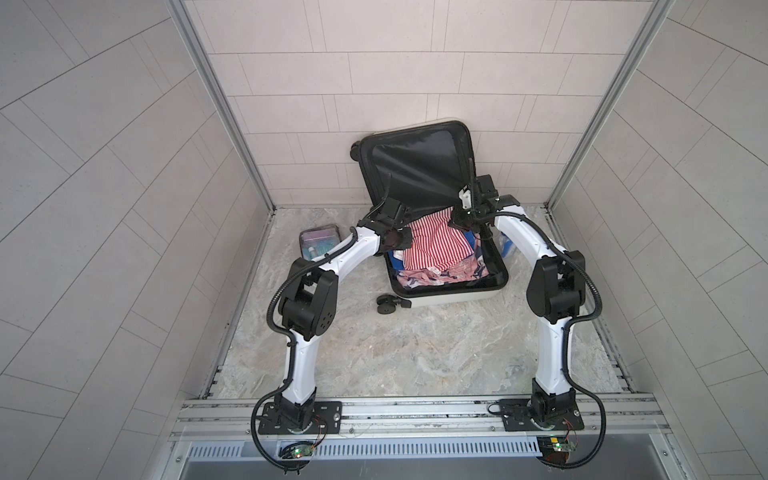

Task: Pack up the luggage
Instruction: 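Lift the striped cloth with both grippers and carry it over the suitcase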

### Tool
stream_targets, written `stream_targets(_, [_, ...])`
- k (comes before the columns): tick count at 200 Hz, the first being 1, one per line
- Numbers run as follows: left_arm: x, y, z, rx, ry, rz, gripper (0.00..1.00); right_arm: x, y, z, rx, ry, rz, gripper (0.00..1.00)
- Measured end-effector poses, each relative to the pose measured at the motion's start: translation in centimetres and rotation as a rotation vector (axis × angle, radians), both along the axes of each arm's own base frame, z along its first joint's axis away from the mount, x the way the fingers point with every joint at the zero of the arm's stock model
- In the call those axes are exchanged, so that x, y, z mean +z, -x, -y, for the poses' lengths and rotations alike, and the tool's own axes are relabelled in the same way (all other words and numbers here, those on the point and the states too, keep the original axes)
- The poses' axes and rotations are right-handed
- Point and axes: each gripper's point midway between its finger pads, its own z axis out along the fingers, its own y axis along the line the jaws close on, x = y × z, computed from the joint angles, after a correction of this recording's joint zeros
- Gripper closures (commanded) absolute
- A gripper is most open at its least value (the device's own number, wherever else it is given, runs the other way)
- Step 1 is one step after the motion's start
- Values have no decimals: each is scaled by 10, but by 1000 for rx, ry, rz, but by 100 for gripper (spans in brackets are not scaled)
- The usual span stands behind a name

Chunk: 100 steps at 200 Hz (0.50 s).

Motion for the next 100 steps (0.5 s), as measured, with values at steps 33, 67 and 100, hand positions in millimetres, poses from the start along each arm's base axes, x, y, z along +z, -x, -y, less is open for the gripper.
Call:
stream_targets(33, [-7, -4, -2, -6, -22, -6, 99, -14, -9, 7, 2, 40, -24, 98])
stream_targets(67, [-20, -7, -9, 1, -58, -31, 78, -31, -10, 11, 6, 77, -52, 84])
stream_targets(100, [-25, -5, -15, 7, -71, -54, 51, -28, -9, 13, 14, 97, -47, 67])
